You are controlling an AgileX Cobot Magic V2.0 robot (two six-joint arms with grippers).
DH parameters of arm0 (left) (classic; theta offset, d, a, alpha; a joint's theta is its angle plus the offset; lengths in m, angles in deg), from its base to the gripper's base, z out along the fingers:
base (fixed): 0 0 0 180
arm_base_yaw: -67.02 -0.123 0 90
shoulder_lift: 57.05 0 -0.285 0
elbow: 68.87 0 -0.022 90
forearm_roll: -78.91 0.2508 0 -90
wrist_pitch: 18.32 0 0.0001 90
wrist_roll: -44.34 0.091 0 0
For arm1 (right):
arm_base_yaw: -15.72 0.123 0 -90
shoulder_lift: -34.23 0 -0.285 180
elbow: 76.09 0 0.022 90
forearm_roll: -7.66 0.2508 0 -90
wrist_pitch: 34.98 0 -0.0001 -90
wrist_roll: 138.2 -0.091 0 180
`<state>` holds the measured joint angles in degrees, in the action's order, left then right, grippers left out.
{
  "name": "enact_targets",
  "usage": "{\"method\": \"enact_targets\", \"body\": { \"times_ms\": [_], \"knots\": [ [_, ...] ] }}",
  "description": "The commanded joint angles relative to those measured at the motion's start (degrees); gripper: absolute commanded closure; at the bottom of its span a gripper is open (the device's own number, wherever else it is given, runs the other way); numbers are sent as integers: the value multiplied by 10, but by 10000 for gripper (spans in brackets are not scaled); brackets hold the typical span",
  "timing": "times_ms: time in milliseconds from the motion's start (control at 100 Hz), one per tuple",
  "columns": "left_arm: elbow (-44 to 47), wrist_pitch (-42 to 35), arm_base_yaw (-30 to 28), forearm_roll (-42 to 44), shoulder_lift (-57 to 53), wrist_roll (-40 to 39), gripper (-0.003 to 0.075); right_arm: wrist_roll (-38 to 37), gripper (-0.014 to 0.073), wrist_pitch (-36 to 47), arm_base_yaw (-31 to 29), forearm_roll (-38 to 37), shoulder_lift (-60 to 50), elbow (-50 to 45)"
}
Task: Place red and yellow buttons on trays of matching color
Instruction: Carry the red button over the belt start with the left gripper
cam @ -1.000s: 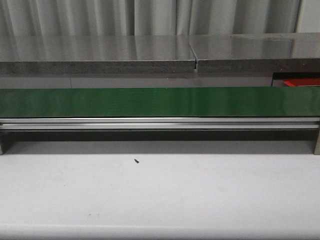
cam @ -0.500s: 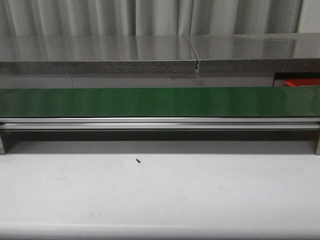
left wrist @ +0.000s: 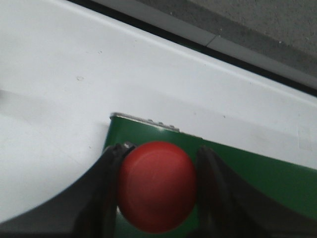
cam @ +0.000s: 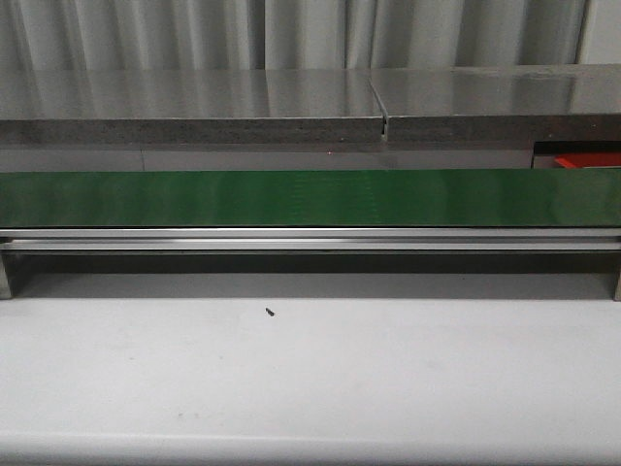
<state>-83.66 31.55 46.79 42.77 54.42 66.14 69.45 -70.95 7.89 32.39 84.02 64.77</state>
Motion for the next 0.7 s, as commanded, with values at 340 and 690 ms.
{"method": "enact_targets", "body": {
  "times_ms": [340,690],
  "knots": [
    [68,-74,64,-30,-34,26,739,5,661,30,1,8,-4,14],
    [76,-73,64,-27,-4,26,738,5,661,30,1,8,-4,14]
  ]
}}
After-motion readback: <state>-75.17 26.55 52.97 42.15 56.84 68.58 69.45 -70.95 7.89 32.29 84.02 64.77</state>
